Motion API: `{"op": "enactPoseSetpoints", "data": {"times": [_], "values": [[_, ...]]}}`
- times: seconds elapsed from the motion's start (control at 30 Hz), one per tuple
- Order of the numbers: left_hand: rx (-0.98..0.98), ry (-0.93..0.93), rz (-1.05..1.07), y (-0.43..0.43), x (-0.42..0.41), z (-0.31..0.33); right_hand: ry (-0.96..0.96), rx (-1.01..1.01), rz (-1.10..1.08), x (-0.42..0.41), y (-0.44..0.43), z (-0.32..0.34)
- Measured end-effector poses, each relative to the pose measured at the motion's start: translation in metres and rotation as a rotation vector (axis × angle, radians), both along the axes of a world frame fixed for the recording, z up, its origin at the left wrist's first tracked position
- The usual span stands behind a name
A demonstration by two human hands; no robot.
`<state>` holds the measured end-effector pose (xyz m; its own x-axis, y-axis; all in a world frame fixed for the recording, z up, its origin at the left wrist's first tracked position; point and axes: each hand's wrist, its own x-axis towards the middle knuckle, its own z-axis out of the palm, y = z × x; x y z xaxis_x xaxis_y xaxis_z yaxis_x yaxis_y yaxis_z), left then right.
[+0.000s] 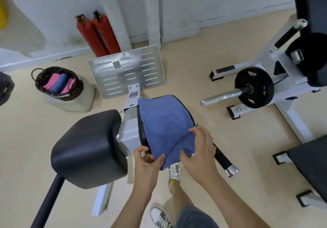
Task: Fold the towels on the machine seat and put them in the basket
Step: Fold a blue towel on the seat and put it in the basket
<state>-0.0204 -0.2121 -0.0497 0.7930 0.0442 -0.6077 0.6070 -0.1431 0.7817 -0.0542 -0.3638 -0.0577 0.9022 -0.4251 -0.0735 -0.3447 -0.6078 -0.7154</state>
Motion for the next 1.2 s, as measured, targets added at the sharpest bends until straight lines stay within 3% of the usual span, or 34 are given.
{"op": "enactPoseSetpoints", "data": {"times": [0.07,0.13,0.3,0.37,0.43,0.5,0.57,0.73,0.93,1.03,1.1,1.2], "values": [[-0.123,0.02,0.051,-0.003,-0.003,0.01,0.071,-0.125,0.367,-0.015,0.009,0.006],[-0.206,0.055,0.122,-0.004,-0.004,0.02,0.141,-0.311,0.558,-0.028,0.014,0.001],[-0.283,0.105,0.192,-0.002,-0.004,0.04,-0.104,-0.425,0.324,-0.024,0.009,-0.009],[-0.142,0.007,0.09,0.001,-0.007,0.045,-0.161,-0.501,0.313,-0.017,0.005,-0.007],[0.158,-0.317,-0.12,0.008,-0.011,0.048,-0.181,-0.557,0.334,-0.012,0.003,-0.003],[0.591,-0.73,-0.537,0.013,-0.013,0.04,-0.2,-0.58,0.345,-0.01,0.0,0.0],[0.906,-0.846,-0.917,0.009,-0.012,0.024,-0.221,-0.592,0.361,-0.009,0.0,0.004],[0.998,-0.821,-1.146,-0.004,0.017,0.017,-0.224,-0.57,0.495,-0.003,-0.005,0.009],[0.968,-0.722,-1.432,0.01,0.011,0.035,0.036,-0.538,0.782,-0.008,-0.04,0.022],[0.819,-0.629,-1.467,0.009,0.013,0.052,0.207,-0.557,0.87,-0.006,-0.052,0.039],[0.676,-0.509,-1.464,0.007,0.017,0.061,0.375,-0.45,0.918,-0.003,-0.058,0.052],[0.454,-0.226,-1.476,0.011,0.036,0.063,0.479,-0.19,0.882,0.012,-0.066,0.069]]}}
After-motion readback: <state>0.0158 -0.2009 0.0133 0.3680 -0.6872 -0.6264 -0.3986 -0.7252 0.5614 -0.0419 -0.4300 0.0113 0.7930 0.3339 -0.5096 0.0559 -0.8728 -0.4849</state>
